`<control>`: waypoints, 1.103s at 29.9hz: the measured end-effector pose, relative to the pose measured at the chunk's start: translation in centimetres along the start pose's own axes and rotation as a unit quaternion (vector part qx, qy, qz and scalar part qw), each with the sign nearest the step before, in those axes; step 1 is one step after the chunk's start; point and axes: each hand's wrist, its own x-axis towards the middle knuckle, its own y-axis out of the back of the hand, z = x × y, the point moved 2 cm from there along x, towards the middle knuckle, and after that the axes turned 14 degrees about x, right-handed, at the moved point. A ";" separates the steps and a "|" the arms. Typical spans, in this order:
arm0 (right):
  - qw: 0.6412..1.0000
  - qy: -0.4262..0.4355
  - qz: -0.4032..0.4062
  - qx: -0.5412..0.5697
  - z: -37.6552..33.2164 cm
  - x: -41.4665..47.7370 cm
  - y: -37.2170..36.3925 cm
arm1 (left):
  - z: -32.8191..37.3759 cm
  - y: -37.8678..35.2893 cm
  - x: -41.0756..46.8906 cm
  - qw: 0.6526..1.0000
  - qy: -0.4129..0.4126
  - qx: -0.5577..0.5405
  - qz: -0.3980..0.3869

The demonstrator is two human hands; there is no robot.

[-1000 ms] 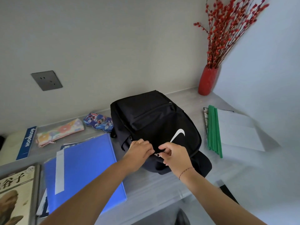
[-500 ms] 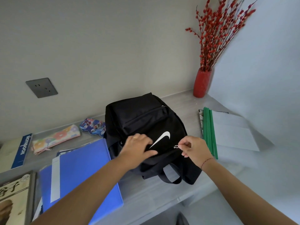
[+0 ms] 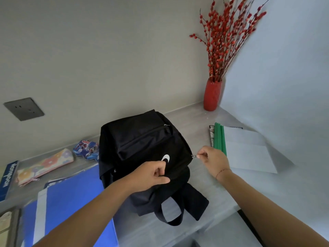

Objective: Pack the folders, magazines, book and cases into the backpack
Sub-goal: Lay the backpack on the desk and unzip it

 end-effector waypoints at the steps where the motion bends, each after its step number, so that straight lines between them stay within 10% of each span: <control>1: 1.000 -0.005 0.002 -0.015 0.1 0.8 0.0 | -0.1 0.3 -0.2 1.000 0.007 -0.005 -0.018; 11: 0.992 0.061 -0.093 0.051 -2.0 6.0 -0.6 | 6.0 -0.4 9.1 0.956 0.194 0.212 0.052; 29: 0.989 0.057 -0.134 0.028 0.7 16.8 -3.6 | 4.1 0.3 10.9 0.981 0.189 -0.004 0.052; 33: 0.971 0.136 -0.190 -0.040 -1.4 18.7 -5.4 | 2.5 1.7 13.7 0.949 0.239 0.091 0.183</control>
